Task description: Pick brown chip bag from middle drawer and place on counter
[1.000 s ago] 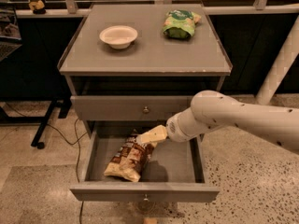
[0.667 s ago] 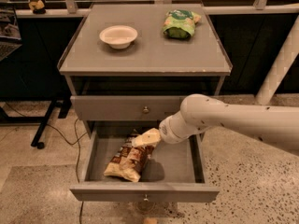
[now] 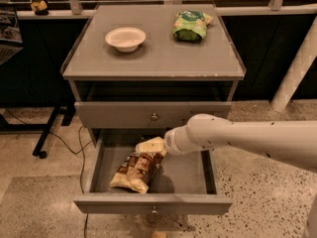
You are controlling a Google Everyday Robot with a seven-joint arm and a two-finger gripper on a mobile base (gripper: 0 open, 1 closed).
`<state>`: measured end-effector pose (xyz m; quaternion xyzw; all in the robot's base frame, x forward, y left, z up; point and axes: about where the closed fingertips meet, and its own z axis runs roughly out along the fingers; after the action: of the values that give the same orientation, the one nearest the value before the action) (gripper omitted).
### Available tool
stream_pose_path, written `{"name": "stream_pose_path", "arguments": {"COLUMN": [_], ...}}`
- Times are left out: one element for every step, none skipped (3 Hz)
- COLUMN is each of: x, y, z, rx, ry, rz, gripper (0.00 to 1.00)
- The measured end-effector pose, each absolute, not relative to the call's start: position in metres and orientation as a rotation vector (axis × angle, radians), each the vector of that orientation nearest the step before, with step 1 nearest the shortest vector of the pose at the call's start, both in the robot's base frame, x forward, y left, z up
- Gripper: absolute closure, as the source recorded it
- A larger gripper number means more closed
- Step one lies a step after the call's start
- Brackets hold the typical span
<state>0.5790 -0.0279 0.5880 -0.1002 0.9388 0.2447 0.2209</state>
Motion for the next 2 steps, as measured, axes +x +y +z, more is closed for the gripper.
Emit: {"name": "stream_pose_path", "arguments": {"x": [0.5875,0.5875], "y": [-0.0274,-0.0274], "z": [0.5923,0.5923], "rx": [-0.264,-0.264], "ry": [2.562,2.562], "rz": [0.67,0.671], "gripper": [0.0,0.0]}}
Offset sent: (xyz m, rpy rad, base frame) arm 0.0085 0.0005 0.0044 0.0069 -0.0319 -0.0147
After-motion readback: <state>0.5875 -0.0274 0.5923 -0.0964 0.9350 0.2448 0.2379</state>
